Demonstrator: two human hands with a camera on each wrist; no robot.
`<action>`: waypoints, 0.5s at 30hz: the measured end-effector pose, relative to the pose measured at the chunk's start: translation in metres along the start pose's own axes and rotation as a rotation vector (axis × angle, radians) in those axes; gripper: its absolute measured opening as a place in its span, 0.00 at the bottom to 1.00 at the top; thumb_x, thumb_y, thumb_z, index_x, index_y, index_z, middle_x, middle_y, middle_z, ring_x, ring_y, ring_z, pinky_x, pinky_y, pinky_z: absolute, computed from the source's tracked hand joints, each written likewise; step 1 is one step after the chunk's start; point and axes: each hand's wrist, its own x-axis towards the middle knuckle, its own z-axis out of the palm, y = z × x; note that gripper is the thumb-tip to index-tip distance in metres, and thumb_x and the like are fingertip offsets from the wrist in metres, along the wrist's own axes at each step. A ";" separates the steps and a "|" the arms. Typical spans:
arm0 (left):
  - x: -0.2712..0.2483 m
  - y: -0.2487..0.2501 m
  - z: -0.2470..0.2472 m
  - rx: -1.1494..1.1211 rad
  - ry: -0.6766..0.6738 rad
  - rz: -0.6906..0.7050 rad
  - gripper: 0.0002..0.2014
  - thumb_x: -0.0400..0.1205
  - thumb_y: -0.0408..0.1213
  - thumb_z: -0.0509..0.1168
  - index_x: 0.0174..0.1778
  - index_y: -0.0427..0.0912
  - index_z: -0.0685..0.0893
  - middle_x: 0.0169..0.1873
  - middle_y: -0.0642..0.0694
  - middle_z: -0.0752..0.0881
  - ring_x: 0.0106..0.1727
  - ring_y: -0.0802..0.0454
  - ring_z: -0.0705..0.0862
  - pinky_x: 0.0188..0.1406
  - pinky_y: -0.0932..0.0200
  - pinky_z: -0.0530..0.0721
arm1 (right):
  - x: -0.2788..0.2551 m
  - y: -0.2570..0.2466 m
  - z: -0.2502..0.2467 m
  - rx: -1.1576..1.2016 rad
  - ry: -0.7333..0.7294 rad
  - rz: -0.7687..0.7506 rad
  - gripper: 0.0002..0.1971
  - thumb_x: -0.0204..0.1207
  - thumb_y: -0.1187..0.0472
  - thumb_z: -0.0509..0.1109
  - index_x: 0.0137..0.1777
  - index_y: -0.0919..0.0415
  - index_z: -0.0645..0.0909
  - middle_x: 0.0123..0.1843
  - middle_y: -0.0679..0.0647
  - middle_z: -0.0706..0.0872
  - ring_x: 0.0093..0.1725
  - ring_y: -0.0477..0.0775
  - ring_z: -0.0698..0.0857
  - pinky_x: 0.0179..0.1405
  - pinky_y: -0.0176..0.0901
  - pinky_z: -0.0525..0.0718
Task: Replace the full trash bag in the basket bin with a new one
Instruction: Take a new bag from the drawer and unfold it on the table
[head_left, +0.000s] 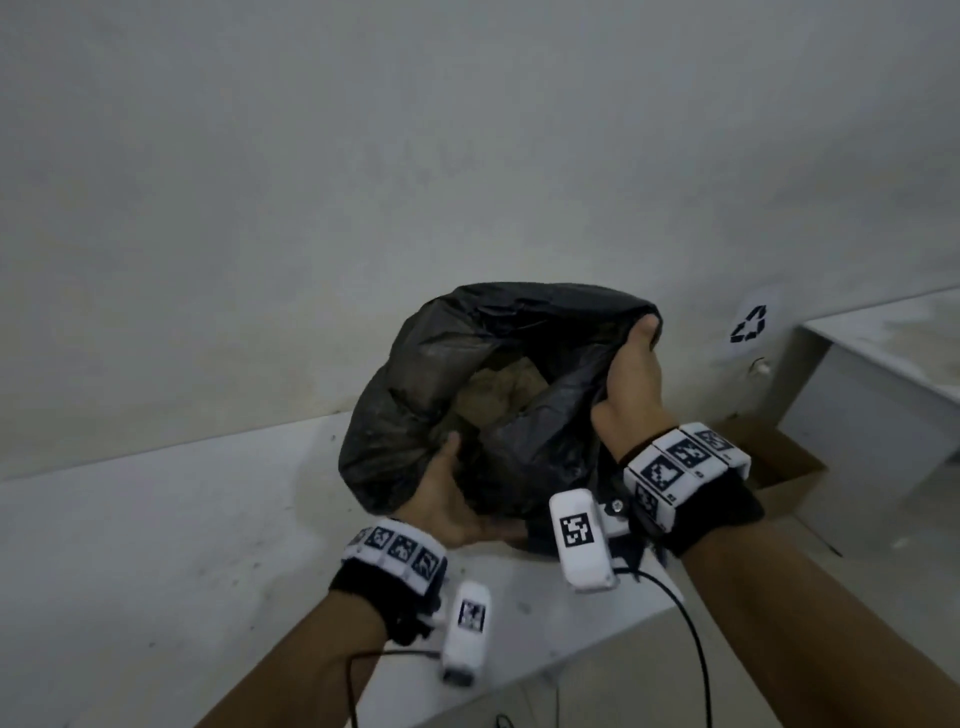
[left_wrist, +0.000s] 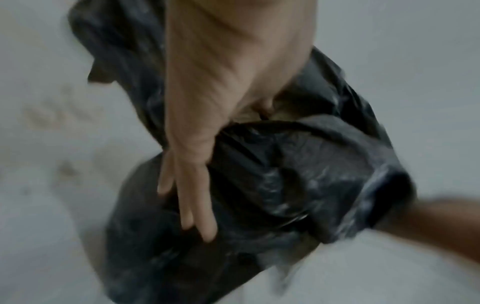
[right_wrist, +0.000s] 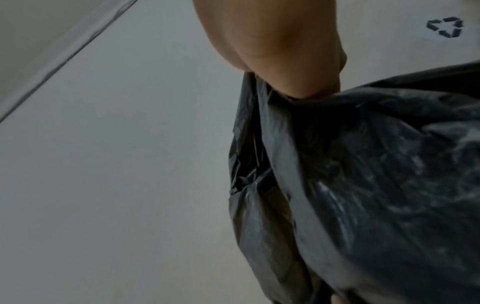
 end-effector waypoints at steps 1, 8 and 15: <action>0.007 0.002 0.018 -0.036 0.008 0.111 0.28 0.82 0.59 0.57 0.65 0.39 0.79 0.61 0.35 0.84 0.58 0.36 0.82 0.57 0.34 0.76 | 0.006 -0.005 -0.015 -0.003 0.007 -0.005 0.30 0.83 0.37 0.52 0.77 0.55 0.70 0.71 0.59 0.80 0.65 0.62 0.82 0.67 0.60 0.81; 0.058 0.030 0.098 0.719 0.480 0.542 0.15 0.73 0.46 0.67 0.45 0.37 0.85 0.42 0.35 0.87 0.46 0.41 0.85 0.48 0.49 0.81 | 0.047 -0.047 -0.128 -0.034 0.001 0.289 0.27 0.86 0.42 0.52 0.76 0.60 0.71 0.71 0.60 0.77 0.57 0.67 0.82 0.46 0.63 0.87; 0.105 0.075 0.177 0.123 0.236 0.702 0.26 0.77 0.41 0.71 0.67 0.31 0.78 0.61 0.39 0.83 0.62 0.45 0.81 0.57 0.64 0.75 | 0.110 -0.109 -0.170 0.386 -0.040 0.205 0.25 0.89 0.50 0.45 0.79 0.61 0.67 0.77 0.64 0.74 0.72 0.66 0.76 0.53 0.59 0.78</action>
